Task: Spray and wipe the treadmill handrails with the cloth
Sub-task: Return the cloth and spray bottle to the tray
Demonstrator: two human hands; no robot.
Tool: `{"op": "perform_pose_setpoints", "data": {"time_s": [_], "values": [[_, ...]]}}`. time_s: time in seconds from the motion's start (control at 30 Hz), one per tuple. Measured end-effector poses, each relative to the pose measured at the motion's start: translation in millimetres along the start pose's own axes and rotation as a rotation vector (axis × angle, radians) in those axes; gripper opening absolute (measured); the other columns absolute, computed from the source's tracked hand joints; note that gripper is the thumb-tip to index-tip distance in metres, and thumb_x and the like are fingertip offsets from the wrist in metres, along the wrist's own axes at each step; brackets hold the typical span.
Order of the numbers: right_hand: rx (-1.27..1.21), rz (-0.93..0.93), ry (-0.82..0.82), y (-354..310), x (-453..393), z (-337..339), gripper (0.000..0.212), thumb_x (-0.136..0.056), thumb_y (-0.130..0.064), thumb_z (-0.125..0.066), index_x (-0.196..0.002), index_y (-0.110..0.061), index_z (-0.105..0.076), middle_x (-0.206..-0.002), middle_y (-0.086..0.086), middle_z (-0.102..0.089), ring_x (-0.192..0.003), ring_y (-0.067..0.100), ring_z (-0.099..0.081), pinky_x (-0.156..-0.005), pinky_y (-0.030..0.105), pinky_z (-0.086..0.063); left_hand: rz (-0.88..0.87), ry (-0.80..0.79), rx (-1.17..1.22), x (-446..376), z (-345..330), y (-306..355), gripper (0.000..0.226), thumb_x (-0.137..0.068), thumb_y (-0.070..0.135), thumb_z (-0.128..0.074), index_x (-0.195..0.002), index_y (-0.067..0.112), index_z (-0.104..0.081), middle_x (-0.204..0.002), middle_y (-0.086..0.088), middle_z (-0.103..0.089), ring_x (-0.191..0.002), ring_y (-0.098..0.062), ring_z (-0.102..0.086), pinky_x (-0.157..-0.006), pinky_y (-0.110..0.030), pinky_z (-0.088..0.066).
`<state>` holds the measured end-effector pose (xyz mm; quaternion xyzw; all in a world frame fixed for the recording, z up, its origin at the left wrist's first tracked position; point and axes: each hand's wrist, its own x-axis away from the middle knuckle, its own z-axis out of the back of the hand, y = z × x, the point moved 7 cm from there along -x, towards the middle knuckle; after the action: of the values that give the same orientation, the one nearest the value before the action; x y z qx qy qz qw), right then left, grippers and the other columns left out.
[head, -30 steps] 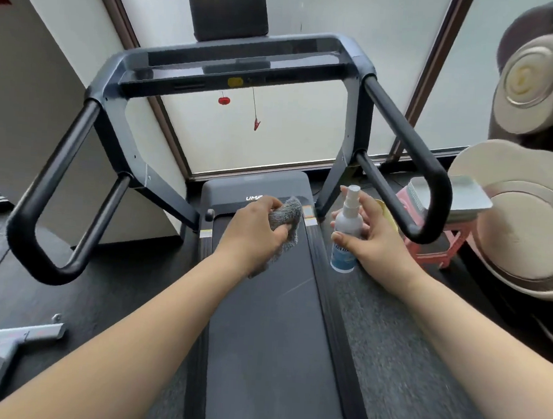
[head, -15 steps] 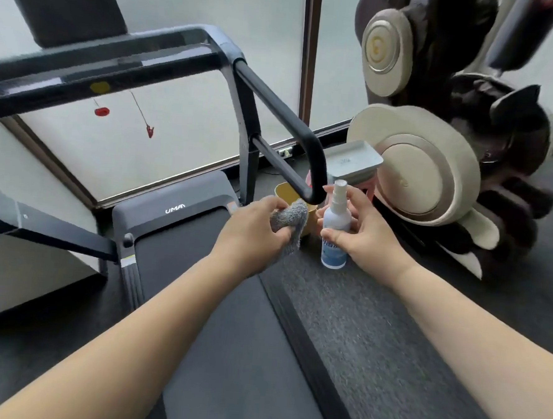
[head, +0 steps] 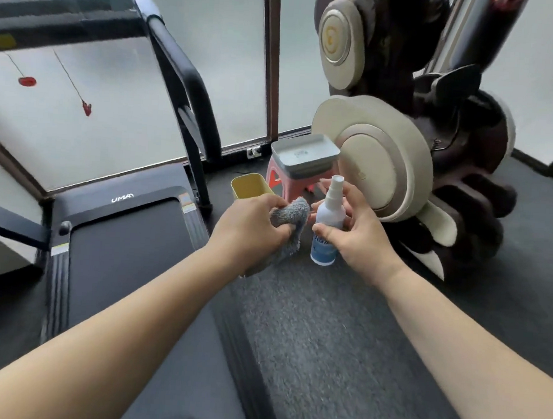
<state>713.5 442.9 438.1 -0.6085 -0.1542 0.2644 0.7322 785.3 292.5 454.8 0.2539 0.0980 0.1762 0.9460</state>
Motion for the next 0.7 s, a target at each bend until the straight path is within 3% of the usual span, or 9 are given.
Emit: {"op": "perform_pose_setpoints", "data": {"time_s": [0.07,0.23,0.43,0.7], "values": [[-0.004,0.017,-0.019,17,13,31,0.060,-0.083,0.008,-0.069,-0.127,-0.028,-0.049,-0.098,-0.002,-0.065,-0.082,0.000,-0.064,-0.085,0.018,-0.052,0.025,0.035,-0.002,8,-30,23,0.040,-0.077,0.043,-0.063,-0.116,0.033,-0.061,-0.108,0.005,-0.069,-0.098,-0.017,-0.061,-0.079,-0.028,-0.048],[-0.006,0.014,-0.016,40,48,114,0.064,-0.082,0.006,-0.071,-0.133,-0.027,-0.049,-0.107,0.004,-0.065,-0.094,0.014,-0.065,-0.093,0.024,-0.052,0.081,0.081,0.023,27,-72,89,0.040,-0.079,0.040,-0.065,-0.117,0.029,-0.059,-0.110,0.003,-0.068,-0.099,-0.019,-0.061,-0.083,-0.033,-0.051],[0.002,-0.054,-0.010,52,70,198,0.067,-0.082,0.002,-0.073,-0.136,-0.026,-0.048,-0.112,0.006,-0.065,-0.108,0.033,-0.065,-0.103,0.046,-0.050,0.140,0.084,0.030,37,-82,150,0.041,-0.081,0.040,-0.065,-0.119,0.027,-0.054,-0.110,-0.004,-0.065,-0.102,-0.024,-0.059,-0.084,-0.036,-0.050],[-0.011,-0.026,0.034,55,45,263,0.065,-0.081,0.001,-0.074,-0.132,-0.032,-0.051,-0.105,-0.002,-0.066,-0.107,0.033,-0.066,-0.103,0.049,-0.049,0.114,0.087,-0.005,-2,-93,201,0.044,-0.081,0.042,-0.067,-0.120,0.027,-0.054,-0.113,-0.004,-0.064,-0.102,-0.022,-0.058,-0.082,-0.033,-0.046]]}}
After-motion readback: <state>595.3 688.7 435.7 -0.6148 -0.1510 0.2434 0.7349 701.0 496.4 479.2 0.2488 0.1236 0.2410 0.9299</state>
